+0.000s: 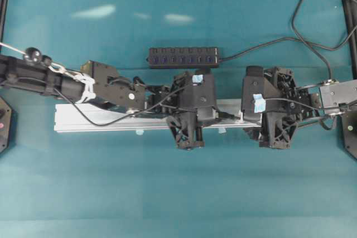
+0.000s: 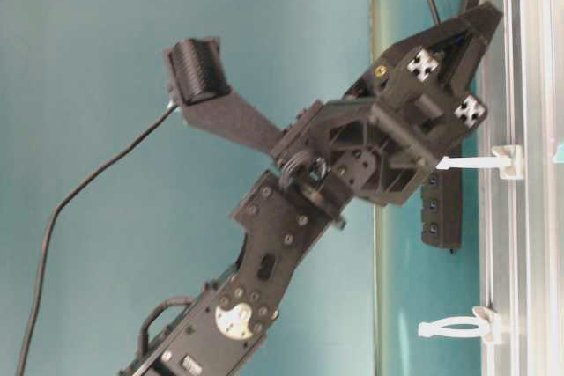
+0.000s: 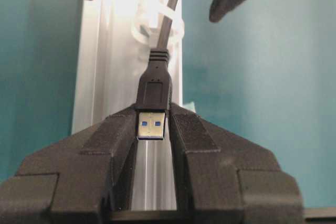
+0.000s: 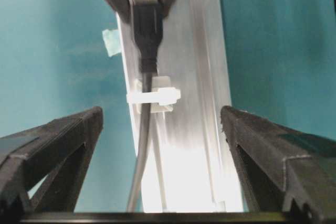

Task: Pass the USB cable through three rings with both arms.
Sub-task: 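Grasp the USB plug with the left gripper beyond the ring, then open the right gripper and release the cable to the left gripper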

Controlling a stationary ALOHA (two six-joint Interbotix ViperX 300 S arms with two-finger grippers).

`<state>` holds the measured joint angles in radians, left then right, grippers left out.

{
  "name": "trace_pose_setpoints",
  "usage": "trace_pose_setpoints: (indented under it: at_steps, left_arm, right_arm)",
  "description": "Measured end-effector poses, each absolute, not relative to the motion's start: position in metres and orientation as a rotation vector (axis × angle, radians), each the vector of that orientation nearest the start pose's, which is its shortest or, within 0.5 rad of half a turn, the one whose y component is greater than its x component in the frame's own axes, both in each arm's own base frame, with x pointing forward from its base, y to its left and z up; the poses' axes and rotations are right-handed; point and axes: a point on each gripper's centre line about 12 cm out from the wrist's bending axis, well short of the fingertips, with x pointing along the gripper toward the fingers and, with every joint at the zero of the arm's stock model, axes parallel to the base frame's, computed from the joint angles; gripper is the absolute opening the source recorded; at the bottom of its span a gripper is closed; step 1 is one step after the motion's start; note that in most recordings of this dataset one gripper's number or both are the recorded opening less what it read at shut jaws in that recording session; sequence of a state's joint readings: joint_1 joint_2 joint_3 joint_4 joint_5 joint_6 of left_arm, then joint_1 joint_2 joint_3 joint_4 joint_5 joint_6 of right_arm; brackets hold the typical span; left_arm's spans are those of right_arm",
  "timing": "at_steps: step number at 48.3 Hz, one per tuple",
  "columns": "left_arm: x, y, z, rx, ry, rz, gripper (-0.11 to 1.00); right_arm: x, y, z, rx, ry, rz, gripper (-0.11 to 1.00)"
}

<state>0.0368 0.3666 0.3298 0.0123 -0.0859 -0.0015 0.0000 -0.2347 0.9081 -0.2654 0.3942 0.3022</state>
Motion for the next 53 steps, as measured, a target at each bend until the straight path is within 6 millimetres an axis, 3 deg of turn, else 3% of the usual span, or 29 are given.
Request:
trace_pose_setpoints:
  at_steps: [13, 31, 53]
  left_arm:
    - [0.487, 0.019, 0.145, -0.002, 0.585, 0.035, 0.21]
    - [0.472, 0.021, 0.154, -0.003, 0.605, 0.039, 0.21]
    - [0.459, 0.023, 0.161, -0.005, 0.605, 0.045, 0.21]
  right_arm:
    - [0.289, -0.012, 0.151, -0.011, 1.004, -0.112, 0.82]
    - [0.31, -0.011, 0.16, -0.01, 0.933, -0.097, 0.81]
    - [0.319, -0.019, 0.155, 0.002, 0.93, -0.113, 0.8]
